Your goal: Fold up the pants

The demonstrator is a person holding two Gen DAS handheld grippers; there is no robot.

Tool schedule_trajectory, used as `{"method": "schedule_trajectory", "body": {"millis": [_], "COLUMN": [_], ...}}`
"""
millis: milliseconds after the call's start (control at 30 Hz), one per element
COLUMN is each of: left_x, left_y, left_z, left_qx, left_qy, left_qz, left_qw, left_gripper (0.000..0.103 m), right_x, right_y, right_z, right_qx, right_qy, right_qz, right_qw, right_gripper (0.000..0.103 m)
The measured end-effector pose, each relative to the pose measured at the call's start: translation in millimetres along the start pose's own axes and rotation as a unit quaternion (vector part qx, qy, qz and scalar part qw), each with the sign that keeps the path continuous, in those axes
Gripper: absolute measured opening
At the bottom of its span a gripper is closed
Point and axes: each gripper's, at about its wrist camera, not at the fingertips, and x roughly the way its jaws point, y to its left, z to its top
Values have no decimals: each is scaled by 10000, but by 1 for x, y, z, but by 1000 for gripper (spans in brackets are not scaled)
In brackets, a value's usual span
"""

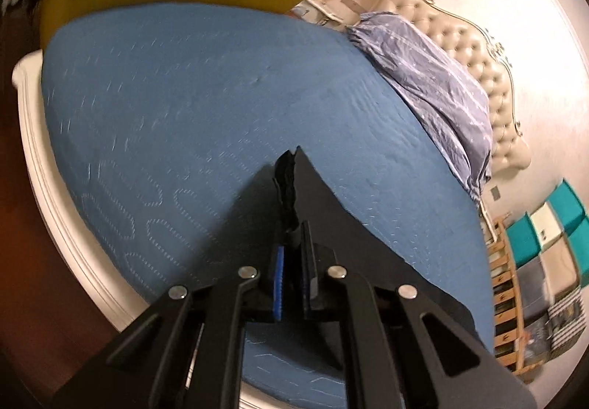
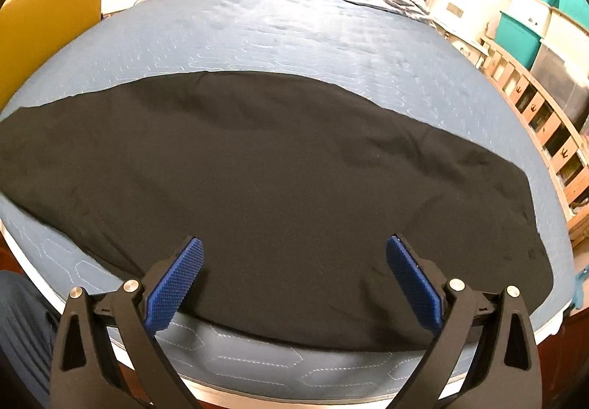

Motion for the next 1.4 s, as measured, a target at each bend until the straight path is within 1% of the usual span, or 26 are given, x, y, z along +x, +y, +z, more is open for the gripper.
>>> {"method": "schedule_trajectory", "body": {"millis": [67,133,233,267,333,433,500,533,567,600,667,733,800,867,933,1100,1133,1400], "left_x": [-5,-10,-15,-15,-16,-15,-14,-14,-12,-13,-14,-16,-16,-15,-14,-13,-12,-13], "left_y": [-15,-30,-43,-46,-47,-46,-45,-45,-44,-45,-46,-46,-43,-43,-43,-42,-42,-39], "left_z": [3,6,10,11,11,10,10,11,12,12,16,17,22,24,26,27,26,26], "left_qx": [205,353,452,466,483,416,391,400,413,429,460,475,523,551,553,565,569,564], "left_qy": [-44,-75,-113,-111,-96,-61,-30,-12,-3,-8,-22,-39,-39,-49,-46,-47,-49,-49], "left_qz": [19,-26,-38,-34,-22,-27,-32,-31,-45,-66,-102,-141,-173,-199,-221,-236,-235,-169], "left_qw": [9998,9993,9989,9988,9988,9991,9992,9992,9991,9991,9989,9988,9985,9983,9982,9981,9981,9983], "left_gripper": [7,7,7,7,7,7,7,7,7,7,7,7,7,7,7,7,7,7], "right_x": [10,29,23,16,4,-18,-26,-27,-26,-23,-11,0,19,24,27,28,26,27], "right_y": [4,7,-2,-2,8,48,101,121,151,169,200,222,245,248,244,237,242,234], "right_z": [-2,-10,-9,-4,10,31,40,41,42,42,44,45,40,37,39,38,34,43], "right_qx": [-82,-229,126,212,246,134,-269,-456,-778,-930,-1056,-1264,-1612,-1547,-1396,-1364,-1335,-1214], "right_qy": [121,454,345,218,64,-277,-367,-445,-532,-535,-438,-399,-163,-171,-63,-49,-39,61], "right_qz": [-76,-107,4,78,448,850,1219,1246,1186,1167,1188,1020,885,869,954,970,976,1147], "right_qw": [9999,9986,9993,9995,9987,9959,9915,9902,9885,9874,9863,9859,9828,9840,9856,9859,9862,9859], "right_gripper": [96,96,96,96,96,96,96,96,95,95,93,93,93,93,93,93,93,94]}}
